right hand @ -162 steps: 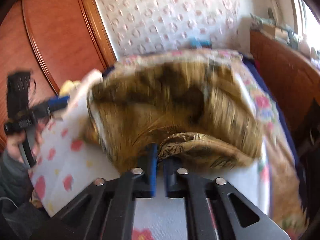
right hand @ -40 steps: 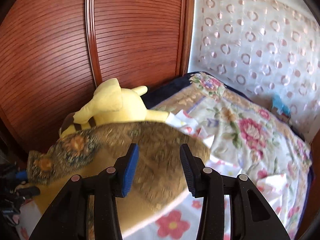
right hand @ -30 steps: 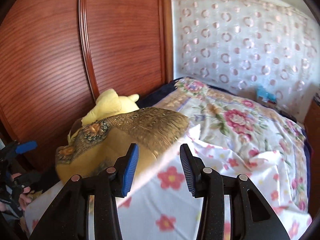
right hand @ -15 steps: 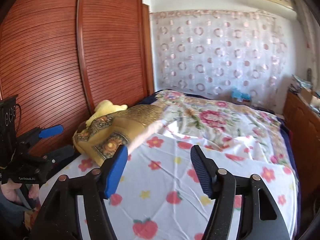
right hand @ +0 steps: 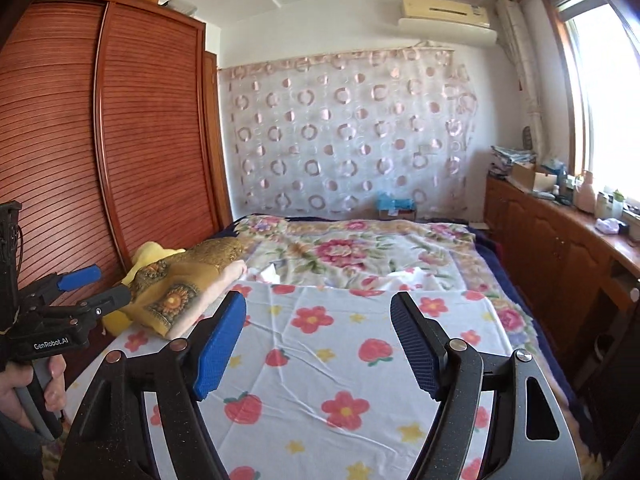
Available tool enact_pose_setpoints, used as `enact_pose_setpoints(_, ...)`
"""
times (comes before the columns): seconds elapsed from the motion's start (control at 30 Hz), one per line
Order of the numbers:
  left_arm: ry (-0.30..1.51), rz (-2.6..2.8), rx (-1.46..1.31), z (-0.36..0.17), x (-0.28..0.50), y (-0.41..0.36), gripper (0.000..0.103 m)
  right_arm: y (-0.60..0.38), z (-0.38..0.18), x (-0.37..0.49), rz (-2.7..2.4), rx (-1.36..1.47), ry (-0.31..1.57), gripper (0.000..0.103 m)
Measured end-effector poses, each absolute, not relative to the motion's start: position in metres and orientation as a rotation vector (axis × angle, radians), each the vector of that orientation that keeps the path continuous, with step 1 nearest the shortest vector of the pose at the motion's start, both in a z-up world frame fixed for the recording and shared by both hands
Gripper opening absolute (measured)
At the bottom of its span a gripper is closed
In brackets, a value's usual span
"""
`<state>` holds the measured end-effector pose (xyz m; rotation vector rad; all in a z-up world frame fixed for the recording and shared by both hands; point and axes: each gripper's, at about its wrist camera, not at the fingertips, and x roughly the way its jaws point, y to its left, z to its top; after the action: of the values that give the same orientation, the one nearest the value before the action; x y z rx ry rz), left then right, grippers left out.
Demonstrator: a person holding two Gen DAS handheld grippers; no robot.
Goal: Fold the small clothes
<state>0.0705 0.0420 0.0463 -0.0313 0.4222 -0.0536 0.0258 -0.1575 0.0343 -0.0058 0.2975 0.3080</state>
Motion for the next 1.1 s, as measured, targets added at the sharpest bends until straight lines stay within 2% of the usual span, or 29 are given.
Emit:
enact_pose_setpoints(0.43,0.424,-0.067,-0.019,0.046,0.066,0.032,0.091,-0.136,0.023,-0.011,0.275,0.007,0.295,0.076)
enact_pose_setpoints(1.1,0.384,-0.074,-0.017,0.055,0.055,0.028,0.091,-0.150,0.031,-0.001,0.262,0.019,0.288,0.076)
